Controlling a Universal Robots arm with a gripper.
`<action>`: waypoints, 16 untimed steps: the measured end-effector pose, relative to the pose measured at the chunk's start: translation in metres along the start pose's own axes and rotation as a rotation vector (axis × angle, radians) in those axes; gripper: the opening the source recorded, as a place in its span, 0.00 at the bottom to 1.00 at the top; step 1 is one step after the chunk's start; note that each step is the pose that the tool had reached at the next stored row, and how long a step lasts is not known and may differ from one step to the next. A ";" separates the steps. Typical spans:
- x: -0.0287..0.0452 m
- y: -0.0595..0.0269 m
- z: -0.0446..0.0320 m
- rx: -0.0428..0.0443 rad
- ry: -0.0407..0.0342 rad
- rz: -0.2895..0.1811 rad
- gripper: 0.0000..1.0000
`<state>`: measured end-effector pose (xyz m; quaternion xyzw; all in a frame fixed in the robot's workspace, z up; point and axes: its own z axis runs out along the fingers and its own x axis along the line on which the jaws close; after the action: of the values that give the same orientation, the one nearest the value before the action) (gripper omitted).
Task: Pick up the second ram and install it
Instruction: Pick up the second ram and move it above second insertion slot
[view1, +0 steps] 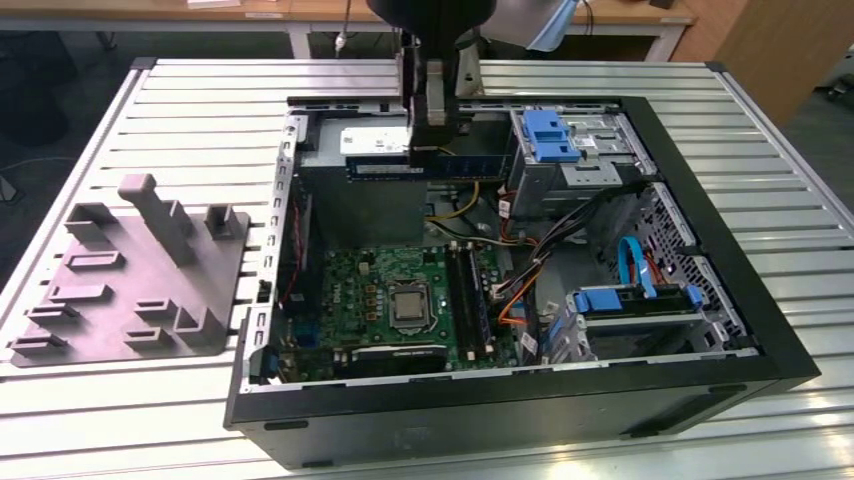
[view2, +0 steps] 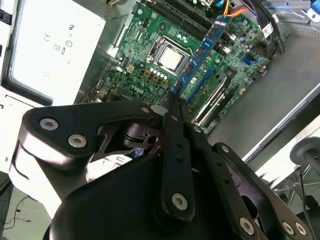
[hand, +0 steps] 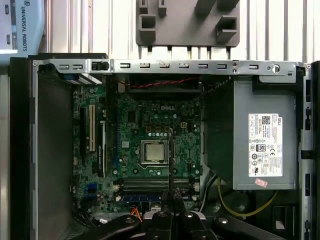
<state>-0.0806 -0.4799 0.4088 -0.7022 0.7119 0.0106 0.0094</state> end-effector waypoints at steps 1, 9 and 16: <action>0.0000 0.0000 0.0014 0.0000 0.0000 0.000 0.11; 0.0005 -0.0002 0.0158 -0.0002 0.0003 0.000 0.11; 0.0010 -0.0003 0.0286 -0.0001 0.0002 0.000 0.11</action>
<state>-0.0804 -0.4801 0.3802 -0.7022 0.7119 0.0105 0.0093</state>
